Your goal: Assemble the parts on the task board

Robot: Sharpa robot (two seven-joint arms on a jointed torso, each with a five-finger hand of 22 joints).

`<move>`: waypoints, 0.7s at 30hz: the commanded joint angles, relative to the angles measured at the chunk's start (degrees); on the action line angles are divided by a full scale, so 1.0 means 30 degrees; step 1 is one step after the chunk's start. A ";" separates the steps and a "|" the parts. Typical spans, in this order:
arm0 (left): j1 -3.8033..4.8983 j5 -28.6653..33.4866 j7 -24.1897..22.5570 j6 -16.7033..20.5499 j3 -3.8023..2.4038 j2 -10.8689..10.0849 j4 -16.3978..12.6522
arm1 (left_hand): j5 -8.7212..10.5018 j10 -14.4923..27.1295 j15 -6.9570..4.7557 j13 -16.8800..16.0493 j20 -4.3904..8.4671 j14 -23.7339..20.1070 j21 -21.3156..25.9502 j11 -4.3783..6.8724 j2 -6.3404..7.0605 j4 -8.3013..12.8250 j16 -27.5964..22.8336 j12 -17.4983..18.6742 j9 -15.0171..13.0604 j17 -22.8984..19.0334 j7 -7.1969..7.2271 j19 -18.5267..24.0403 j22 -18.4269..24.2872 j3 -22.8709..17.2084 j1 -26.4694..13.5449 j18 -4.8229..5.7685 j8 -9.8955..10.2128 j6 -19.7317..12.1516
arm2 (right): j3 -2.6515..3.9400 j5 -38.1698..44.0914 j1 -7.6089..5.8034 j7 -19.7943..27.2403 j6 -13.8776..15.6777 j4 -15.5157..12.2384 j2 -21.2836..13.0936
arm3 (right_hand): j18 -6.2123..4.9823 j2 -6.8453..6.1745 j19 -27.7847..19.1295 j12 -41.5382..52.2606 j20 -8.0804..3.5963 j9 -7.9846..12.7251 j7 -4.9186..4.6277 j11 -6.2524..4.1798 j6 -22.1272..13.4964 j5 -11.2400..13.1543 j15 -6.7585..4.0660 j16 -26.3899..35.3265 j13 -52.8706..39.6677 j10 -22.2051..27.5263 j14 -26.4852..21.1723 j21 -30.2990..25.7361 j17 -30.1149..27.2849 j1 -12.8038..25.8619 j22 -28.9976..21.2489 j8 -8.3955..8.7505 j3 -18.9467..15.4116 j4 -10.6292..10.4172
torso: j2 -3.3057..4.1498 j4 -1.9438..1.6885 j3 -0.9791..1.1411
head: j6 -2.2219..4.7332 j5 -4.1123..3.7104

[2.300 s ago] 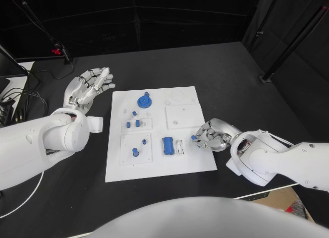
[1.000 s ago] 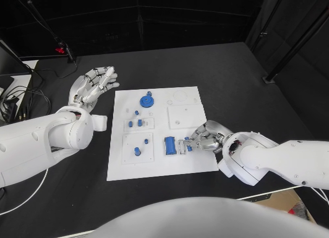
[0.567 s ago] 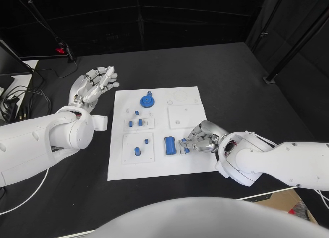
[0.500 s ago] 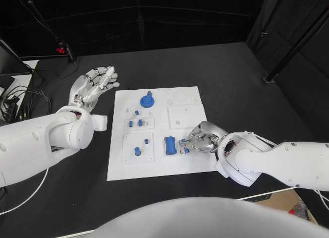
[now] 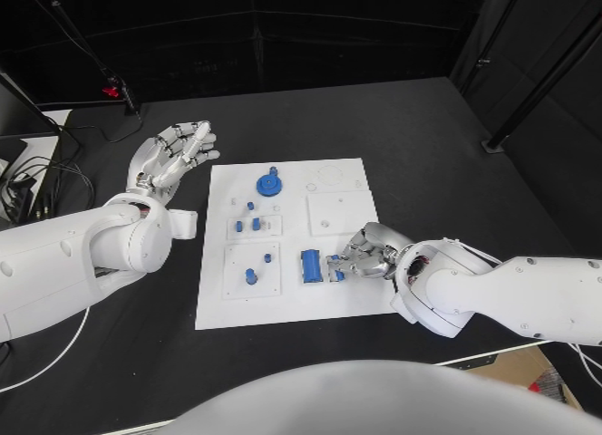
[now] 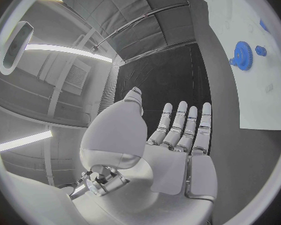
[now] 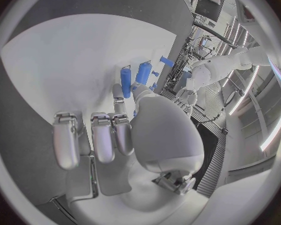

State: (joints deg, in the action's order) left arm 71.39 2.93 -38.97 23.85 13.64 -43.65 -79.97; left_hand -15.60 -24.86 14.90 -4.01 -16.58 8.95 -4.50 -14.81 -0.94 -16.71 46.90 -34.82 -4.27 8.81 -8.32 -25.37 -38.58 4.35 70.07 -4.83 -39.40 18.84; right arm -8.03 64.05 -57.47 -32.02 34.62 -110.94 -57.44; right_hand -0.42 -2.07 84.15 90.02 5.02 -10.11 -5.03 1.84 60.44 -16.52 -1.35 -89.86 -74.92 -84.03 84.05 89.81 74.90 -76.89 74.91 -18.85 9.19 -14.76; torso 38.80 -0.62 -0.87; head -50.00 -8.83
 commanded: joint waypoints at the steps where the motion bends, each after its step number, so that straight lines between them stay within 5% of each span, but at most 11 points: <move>1: 0.0030 -0.0015 -0.2210 -0.0206 -0.0019 0.0025 -0.0013 | -0.0068 0.0160 -0.0015 0.0031 -0.0013 -0.0146 0.0066 -0.0036 -0.0247 -0.0009 0.0080 -0.0077 0.0015 -0.0017 -0.2865 0.0102 0.0017 0.0127 0.0004 -0.0051 -0.0074 -0.0099 | -0.0013 -0.0103 0.0016 -0.0216 -0.0632 0.0008 0.0111 | 0.0141 0.0099 0.1950 -0.0005 -0.0155 -0.0094 -0.0036 -0.0128 0.0153 -0.0058 -0.0196 -0.0047 -0.5025 -0.1989 0.1983 0.0063 0.5033 0.0137 0.5031 0.0105 -0.0162 -0.0067 | 0.0010 0.0012 -0.0004 | 0.0001 0.0002; 11: 0.0030 -0.0014 -0.2176 -0.0215 -0.0019 0.0042 0.0003 | -0.0068 0.0160 -0.0015 0.0031 -0.0013 -0.0146 0.0066 -0.0036 -0.0247 -0.0009 0.0080 -0.0077 0.0015 -0.0017 -0.2865 0.0102 0.0017 0.0127 0.0004 -0.0051 -0.0074 -0.0099 | -0.0011 -0.0056 0.0014 -0.0215 -0.0919 0.0122 0.0238 | 0.0141 0.0073 0.1950 -0.0005 -0.0211 -0.0086 -0.0037 -0.0135 0.0291 0.0149 -0.0248 -0.0047 -0.5025 -0.1989 0.1983 0.0063 0.5033 0.0380 0.5031 0.0347 -0.0568 -0.0354 | -0.0018 -0.0004 0.0041 | 0.0001 0.0074; 21: 0.0030 -0.0014 -0.2152 -0.0211 -0.0019 0.0006 -0.0007 | -0.0068 0.0160 -0.0015 0.0031 -0.0013 -0.0146 0.0066 -0.0036 -0.0247 -0.0009 0.0080 -0.0077 0.0015 -0.0017 -0.2865 0.0102 0.0017 0.0127 0.0004 -0.0051 -0.0074 -0.0099 | -0.0010 0.0603 0.0014 -0.0080 -0.0802 0.0196 0.0313 | 0.0141 0.0014 0.1950 -0.0005 -0.0243 -0.0132 0.0013 -0.0178 0.0521 0.0392 -0.0280 -0.0047 -0.5025 -0.1989 0.1983 0.0063 0.5033 0.0466 0.5031 0.0441 -0.0904 -0.0467 | 0.0006 0.0012 -0.0018 | 0.0001 0.0084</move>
State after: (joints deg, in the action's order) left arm 71.39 2.93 -38.97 23.80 13.64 -43.65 -79.93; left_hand -15.60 -24.86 14.90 -4.01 -16.58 8.95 -4.50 -14.81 -0.94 -16.71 46.90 -34.82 -4.28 8.82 -8.32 -25.37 -38.59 4.35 70.07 -4.83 -39.40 18.84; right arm -8.04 64.56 -57.41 -32.56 32.76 -110.23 -56.65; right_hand -0.42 -2.02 83.95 90.02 4.83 -10.44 -5.00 1.84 61.64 -15.59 -1.75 -89.86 -74.92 -84.03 84.04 89.81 74.94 -76.21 74.91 -17.72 6.73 -16.12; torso 38.77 -0.59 -0.86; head -50.00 -8.55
